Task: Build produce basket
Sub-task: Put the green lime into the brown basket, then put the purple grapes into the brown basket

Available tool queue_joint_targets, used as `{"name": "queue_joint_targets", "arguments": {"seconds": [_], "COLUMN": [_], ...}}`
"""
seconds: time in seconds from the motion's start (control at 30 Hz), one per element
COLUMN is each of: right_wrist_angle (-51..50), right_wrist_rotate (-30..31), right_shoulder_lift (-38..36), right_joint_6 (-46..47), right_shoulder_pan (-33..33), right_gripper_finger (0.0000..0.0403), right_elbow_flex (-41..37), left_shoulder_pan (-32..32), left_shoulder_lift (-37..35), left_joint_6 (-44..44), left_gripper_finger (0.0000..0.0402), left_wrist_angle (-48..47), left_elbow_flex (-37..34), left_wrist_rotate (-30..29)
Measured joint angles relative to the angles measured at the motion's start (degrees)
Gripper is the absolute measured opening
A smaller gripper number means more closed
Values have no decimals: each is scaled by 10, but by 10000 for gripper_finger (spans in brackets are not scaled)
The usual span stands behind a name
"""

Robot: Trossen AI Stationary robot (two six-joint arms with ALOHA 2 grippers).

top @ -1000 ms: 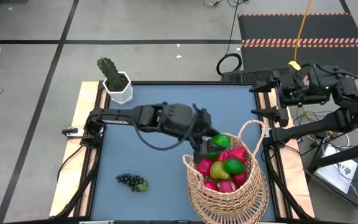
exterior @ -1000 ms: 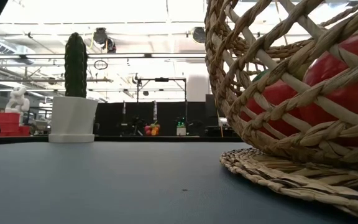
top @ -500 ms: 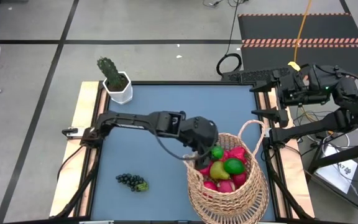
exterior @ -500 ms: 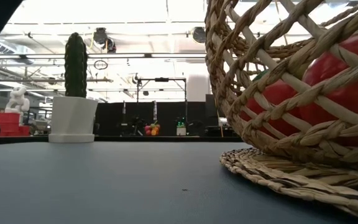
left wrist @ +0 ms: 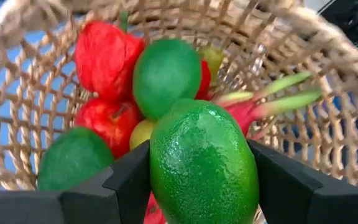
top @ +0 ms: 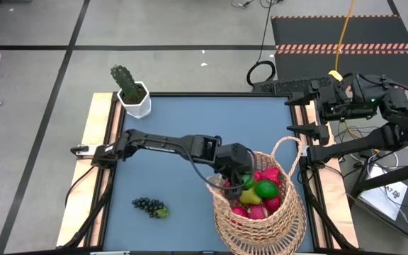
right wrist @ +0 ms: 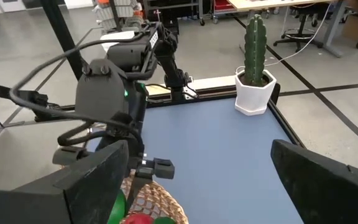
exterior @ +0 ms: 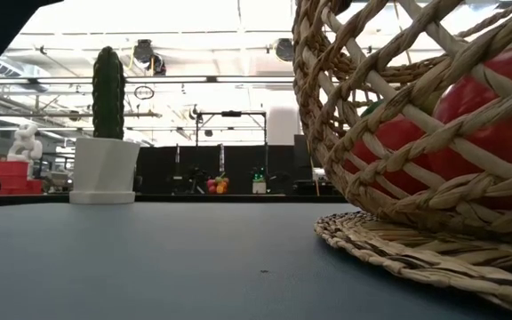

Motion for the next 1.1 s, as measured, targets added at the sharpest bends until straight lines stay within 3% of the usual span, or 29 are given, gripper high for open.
{"name": "queue_joint_targets", "arguments": {"seconds": [0.33,0.7,0.87,1.1], "right_wrist_angle": [0,0,0,0], "right_wrist_rotate": [0,0,0,2], "right_shoulder_lift": [0,0,0,0], "right_joint_6": [0,-4,-15,-15], "right_shoulder_pan": [0,0,0,0], "right_gripper_finger": [389,389,389,389], "right_elbow_flex": [0,0,0,0], "left_shoulder_pan": [-4,-5,3,21], "left_shoulder_lift": [0,0,-18,-79], "left_joint_6": [1,-21,-45,-46], "left_gripper_finger": [250,369,368,330], "left_wrist_angle": [2,2,19,15], "left_elbow_flex": [-13,11,18,19], "left_wrist_rotate": [2,7,-1,-50]}}
